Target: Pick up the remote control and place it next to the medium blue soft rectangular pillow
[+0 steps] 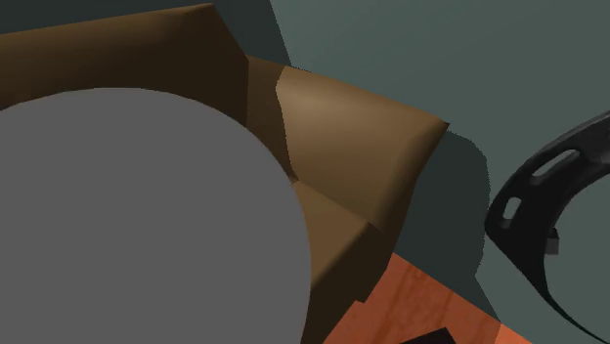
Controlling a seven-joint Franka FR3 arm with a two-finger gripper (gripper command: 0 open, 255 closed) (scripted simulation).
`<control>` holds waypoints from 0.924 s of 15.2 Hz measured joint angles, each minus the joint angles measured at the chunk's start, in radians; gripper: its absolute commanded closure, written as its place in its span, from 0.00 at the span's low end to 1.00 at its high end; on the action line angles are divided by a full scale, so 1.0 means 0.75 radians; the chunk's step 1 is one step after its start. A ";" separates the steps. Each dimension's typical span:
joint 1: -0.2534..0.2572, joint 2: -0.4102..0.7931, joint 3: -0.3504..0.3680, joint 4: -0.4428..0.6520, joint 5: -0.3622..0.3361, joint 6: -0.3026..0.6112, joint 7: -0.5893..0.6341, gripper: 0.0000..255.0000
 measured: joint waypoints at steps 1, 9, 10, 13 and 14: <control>0.000 0.007 0.000 -0.012 -0.004 0.019 0.003 1.00; 0.003 0.093 0.000 -0.073 -0.050 0.158 0.039 1.00; 0.004 0.110 -0.001 -0.075 -0.059 0.175 0.046 1.00; 0.007 0.142 -0.003 -0.095 -0.079 0.224 0.062 1.00; 0.008 0.152 -0.004 -0.102 -0.086 0.239 0.068 1.00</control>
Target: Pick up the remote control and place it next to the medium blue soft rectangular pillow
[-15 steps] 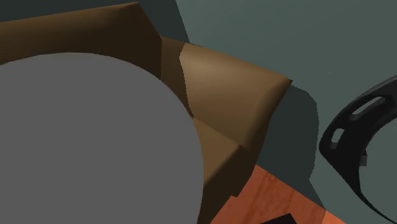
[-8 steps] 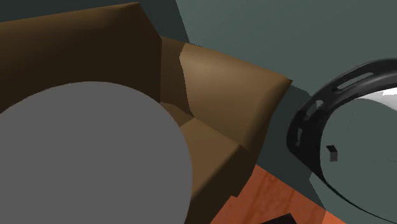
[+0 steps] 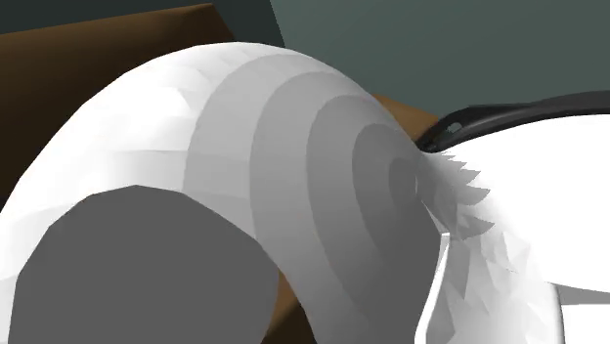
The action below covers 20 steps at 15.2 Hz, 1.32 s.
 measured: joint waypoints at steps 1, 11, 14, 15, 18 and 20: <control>0.002 0.018 -0.002 0.001 -0.011 0.015 0.008 1.00; 0.012 0.114 -0.019 -0.033 -0.075 0.136 0.055 1.00; 0.012 0.115 -0.019 -0.033 -0.076 0.138 0.056 1.00; 0.012 0.115 -0.019 -0.033 -0.076 0.138 0.056 0.00; 0.012 0.115 -0.019 -0.033 -0.076 0.138 0.056 0.00; 0.012 0.115 -0.019 -0.033 -0.076 0.138 0.056 0.00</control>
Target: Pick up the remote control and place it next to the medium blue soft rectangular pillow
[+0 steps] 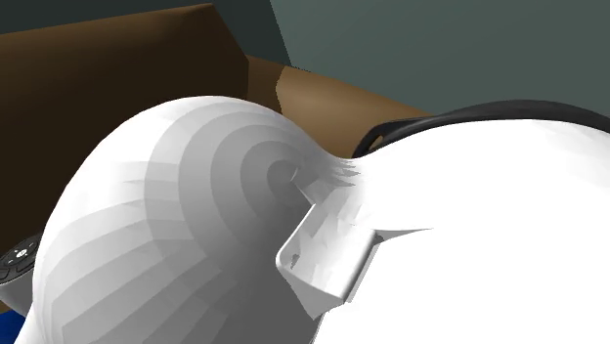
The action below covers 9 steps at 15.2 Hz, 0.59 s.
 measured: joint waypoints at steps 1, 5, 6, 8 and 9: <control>0.000 0.000 0.000 0.000 0.000 0.000 0.000 0.00; -0.009 -0.103 0.022 0.031 0.067 -0.122 -0.042 0.00; -0.011 -0.117 0.023 0.033 0.076 -0.136 -0.051 0.00; -0.012 -0.121 0.023 0.043 0.080 -0.151 -0.054 0.00; -0.012 -0.122 0.023 0.044 0.081 -0.154 -0.055 0.00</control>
